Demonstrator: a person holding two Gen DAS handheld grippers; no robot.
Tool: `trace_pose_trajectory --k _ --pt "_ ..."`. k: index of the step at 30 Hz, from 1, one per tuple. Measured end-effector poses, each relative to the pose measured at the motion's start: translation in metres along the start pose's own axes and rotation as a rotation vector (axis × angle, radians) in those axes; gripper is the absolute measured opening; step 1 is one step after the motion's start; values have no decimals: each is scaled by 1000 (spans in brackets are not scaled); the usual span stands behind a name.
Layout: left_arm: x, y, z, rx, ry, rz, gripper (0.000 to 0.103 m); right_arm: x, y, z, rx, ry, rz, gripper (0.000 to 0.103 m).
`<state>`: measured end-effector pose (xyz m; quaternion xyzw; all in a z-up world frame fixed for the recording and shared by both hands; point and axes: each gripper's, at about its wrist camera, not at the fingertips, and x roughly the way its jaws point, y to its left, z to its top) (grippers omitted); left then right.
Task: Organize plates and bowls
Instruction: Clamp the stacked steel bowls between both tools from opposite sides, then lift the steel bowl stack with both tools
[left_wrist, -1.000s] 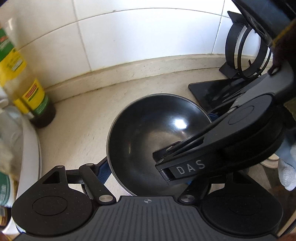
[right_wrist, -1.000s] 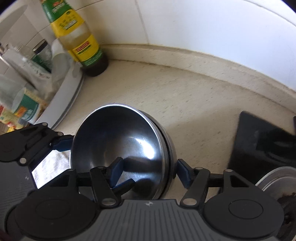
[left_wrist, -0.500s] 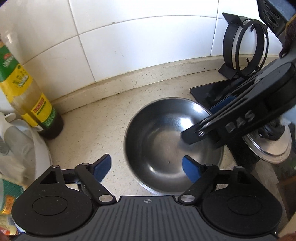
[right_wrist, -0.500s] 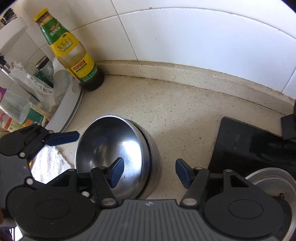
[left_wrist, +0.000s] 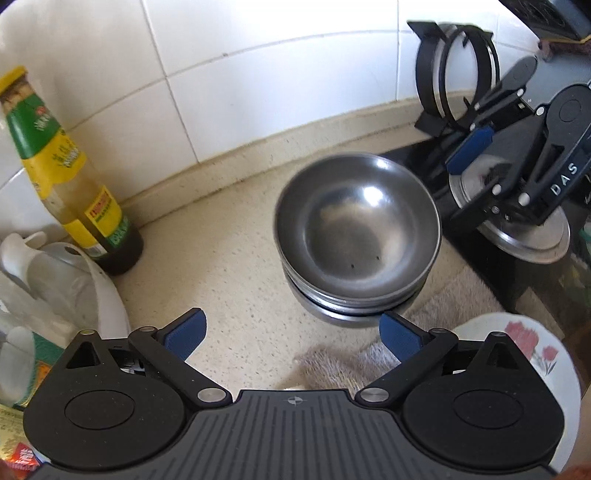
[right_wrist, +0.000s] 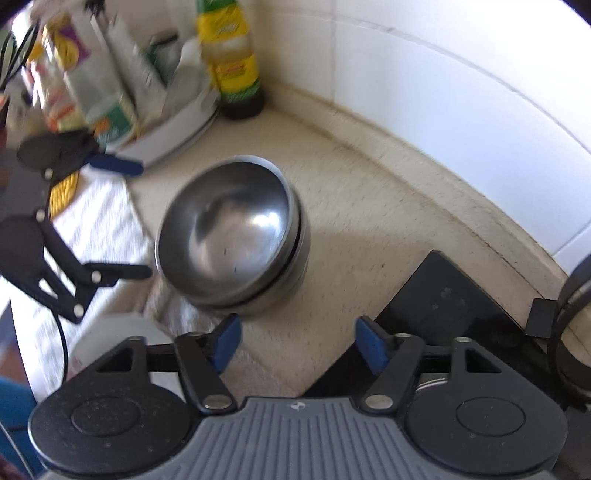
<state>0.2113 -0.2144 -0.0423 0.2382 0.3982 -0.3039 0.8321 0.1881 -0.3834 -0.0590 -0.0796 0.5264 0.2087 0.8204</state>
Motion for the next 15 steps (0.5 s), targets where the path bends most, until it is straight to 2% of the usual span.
trace_pose_trajectory --k 2,9,15 --pt "3 -3 0 26 -8 0 101 8 3 2 -33 30 11 81" --pt "17 -14 -3 121 -27 -31 101 34 10 12 -154 94 16 82" --pt "34 -14 -2 137 -10 -88 103 56 8 17 -231 146 50 83"
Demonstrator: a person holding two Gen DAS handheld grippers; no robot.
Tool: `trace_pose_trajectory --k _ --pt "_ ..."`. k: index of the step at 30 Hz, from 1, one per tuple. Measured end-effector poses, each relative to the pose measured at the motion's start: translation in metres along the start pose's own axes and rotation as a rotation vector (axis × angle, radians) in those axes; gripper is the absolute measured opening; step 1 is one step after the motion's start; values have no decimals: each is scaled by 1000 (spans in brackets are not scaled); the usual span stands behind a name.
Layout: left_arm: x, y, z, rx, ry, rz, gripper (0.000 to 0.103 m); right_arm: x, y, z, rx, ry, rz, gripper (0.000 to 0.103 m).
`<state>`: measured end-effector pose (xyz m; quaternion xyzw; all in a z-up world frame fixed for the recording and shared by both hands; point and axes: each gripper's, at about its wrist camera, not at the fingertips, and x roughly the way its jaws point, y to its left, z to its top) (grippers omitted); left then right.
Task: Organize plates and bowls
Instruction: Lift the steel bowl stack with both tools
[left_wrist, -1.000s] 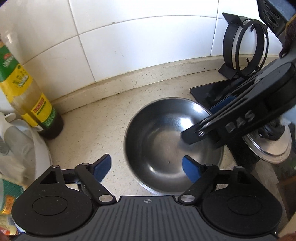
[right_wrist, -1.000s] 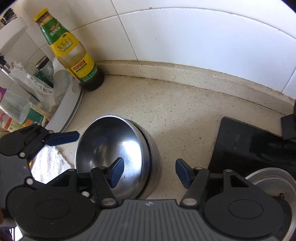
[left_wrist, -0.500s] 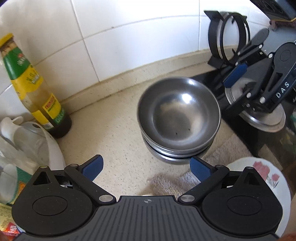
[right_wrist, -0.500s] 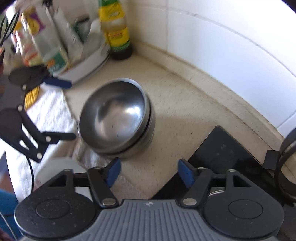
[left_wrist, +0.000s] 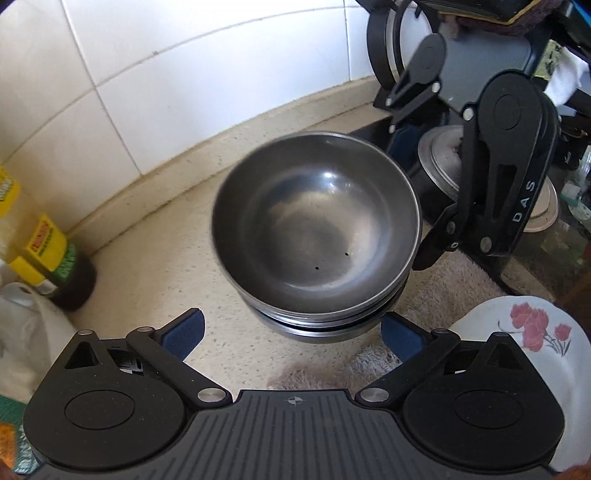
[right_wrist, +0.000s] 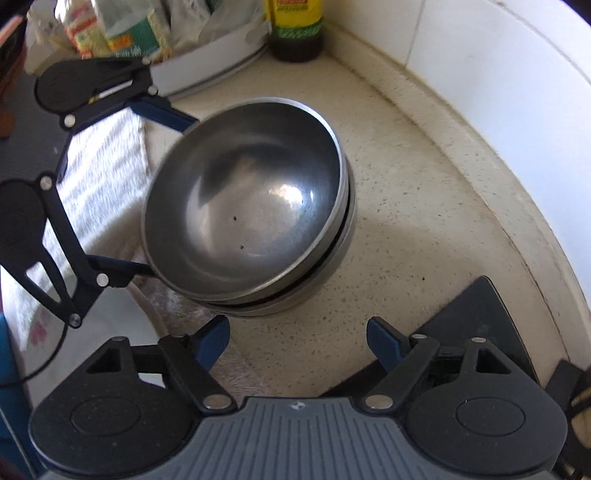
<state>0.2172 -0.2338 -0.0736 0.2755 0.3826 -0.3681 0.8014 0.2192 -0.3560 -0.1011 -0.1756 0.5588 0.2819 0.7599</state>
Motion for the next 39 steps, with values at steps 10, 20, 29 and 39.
trace_pose_trajectory --k 10,20,29,39 --pt "8 15 -3 -13 2 -19 103 19 11 37 -150 73 48 83" --pt "1 35 -20 -83 5 25 103 28 18 71 -188 28 62 83" --pt "3 40 -31 -78 -25 24 103 36 9 66 -207 -45 122 87" --pt "31 44 -27 -54 -24 5 103 64 6 64 -349 -107 92 103"
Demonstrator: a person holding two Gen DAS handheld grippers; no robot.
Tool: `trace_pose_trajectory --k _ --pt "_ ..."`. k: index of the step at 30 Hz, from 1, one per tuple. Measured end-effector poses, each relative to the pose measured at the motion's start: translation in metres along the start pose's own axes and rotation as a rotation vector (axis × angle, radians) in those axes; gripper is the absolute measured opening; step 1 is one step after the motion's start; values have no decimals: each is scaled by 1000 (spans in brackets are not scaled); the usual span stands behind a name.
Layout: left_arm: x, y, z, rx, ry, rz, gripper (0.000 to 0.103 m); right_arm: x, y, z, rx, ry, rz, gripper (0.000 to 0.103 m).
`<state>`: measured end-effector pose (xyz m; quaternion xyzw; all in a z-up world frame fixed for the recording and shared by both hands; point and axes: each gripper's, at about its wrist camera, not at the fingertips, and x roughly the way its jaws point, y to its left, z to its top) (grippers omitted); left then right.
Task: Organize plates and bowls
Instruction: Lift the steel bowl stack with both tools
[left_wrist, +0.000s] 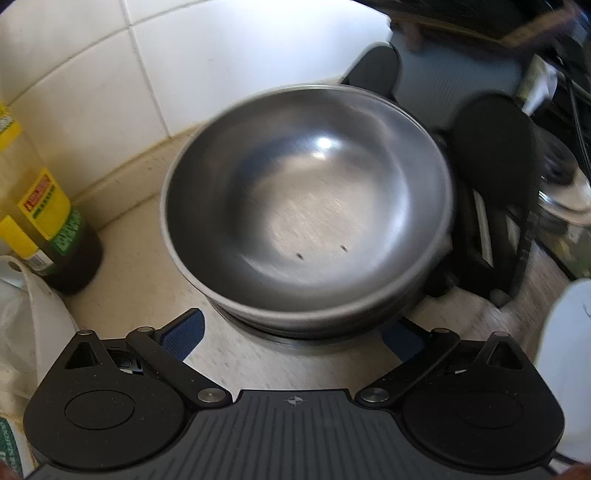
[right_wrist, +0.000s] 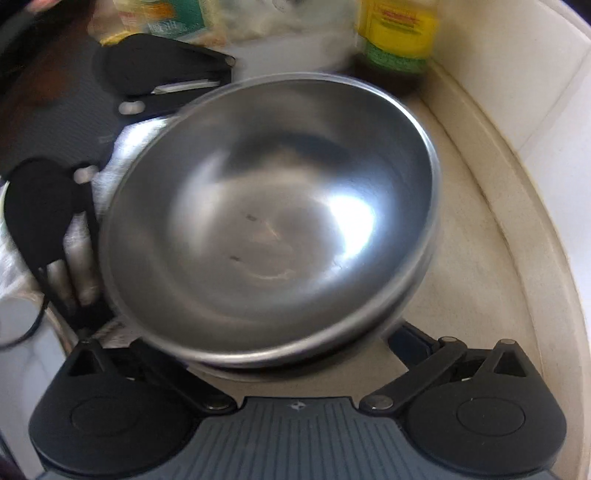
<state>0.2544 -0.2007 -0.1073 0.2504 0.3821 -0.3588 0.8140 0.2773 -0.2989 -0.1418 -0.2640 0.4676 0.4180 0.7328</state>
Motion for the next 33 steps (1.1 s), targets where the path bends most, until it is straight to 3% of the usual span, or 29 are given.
trace_pose_trajectory --k 9,18,22,29,31,33 --pt "5 22 -6 -51 -15 -95 103 7 1 -9 -94 -75 37 103" --pt "-1 35 -22 -16 -98 -125 103 7 -7 -16 -97 -47 24 103" --pt "10 28 -16 -16 -124 -129 103 10 -6 -22 -88 -107 38 103" --pt "14 28 -1 3 -84 -147 103 6 1 -17 -208 -157 -10 103" --pt "13 26 0 -6 -74 -139 103 4 8 -17 -236 -166 -15 95" --pt "9 21 2 -4 -63 -132 103 3 11 -16 -234 -158 -18 95"
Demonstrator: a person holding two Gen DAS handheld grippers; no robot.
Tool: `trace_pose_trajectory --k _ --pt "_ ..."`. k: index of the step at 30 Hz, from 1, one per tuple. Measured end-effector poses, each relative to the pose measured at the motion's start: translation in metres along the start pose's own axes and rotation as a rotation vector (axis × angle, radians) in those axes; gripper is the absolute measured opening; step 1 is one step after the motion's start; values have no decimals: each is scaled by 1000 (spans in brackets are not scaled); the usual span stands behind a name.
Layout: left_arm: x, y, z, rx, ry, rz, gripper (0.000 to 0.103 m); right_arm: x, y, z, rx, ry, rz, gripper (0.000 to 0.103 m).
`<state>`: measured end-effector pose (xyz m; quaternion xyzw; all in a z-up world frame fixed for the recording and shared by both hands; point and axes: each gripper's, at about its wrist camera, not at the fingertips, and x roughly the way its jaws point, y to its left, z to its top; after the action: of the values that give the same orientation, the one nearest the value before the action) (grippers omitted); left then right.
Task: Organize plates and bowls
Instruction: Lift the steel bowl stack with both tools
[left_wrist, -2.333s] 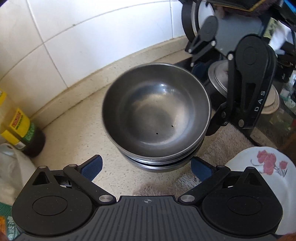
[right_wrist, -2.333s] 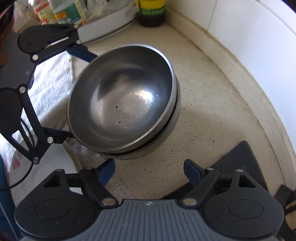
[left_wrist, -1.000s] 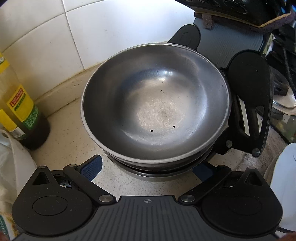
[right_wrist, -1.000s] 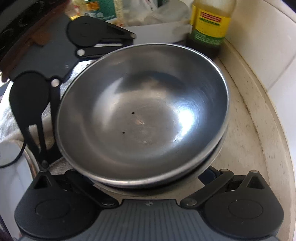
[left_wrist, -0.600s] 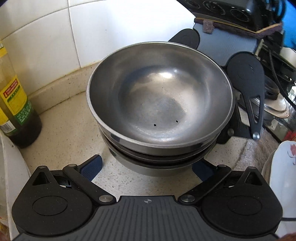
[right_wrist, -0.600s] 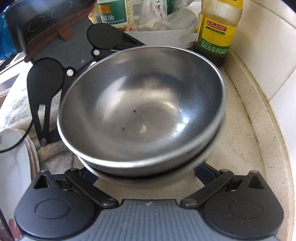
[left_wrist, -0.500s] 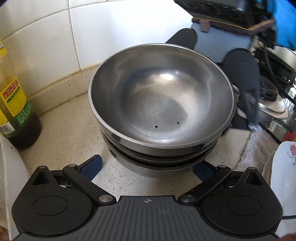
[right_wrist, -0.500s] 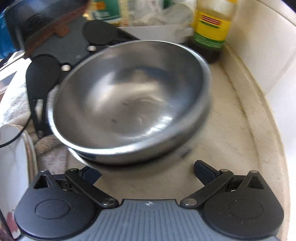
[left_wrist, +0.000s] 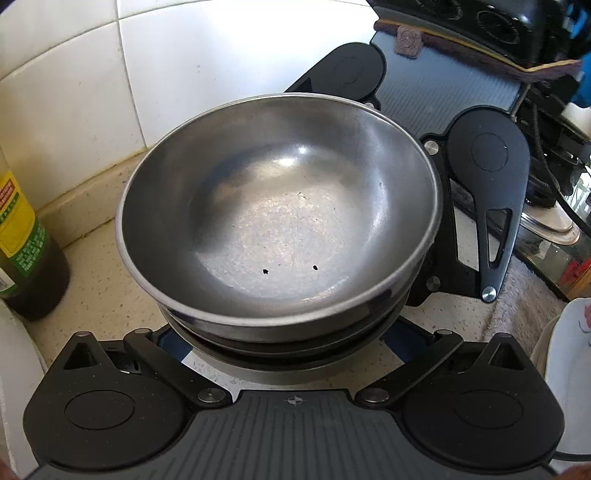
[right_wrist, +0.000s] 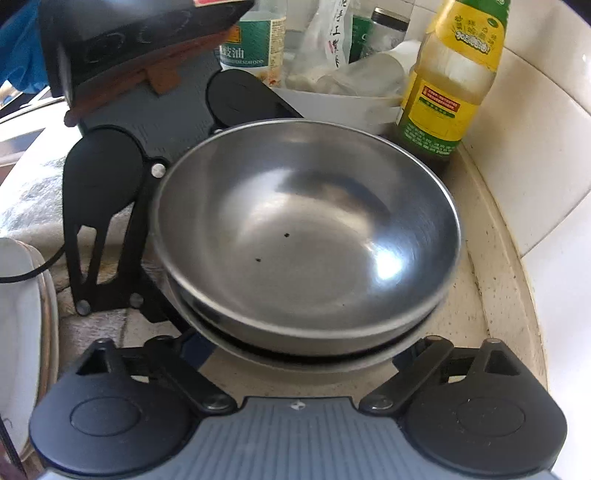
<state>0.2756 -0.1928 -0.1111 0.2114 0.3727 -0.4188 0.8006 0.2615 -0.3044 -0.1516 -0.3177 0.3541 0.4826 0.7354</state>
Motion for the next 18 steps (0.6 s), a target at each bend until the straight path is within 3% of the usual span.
trace_pose_trajectory --k 10,18 --pt "-11 -17 5 29 16 20 103 -2 1 13 29 14 -1 95" --pt "-20 -18 8 47 -9 49 103 -18 2 21 31 8 -52 95"
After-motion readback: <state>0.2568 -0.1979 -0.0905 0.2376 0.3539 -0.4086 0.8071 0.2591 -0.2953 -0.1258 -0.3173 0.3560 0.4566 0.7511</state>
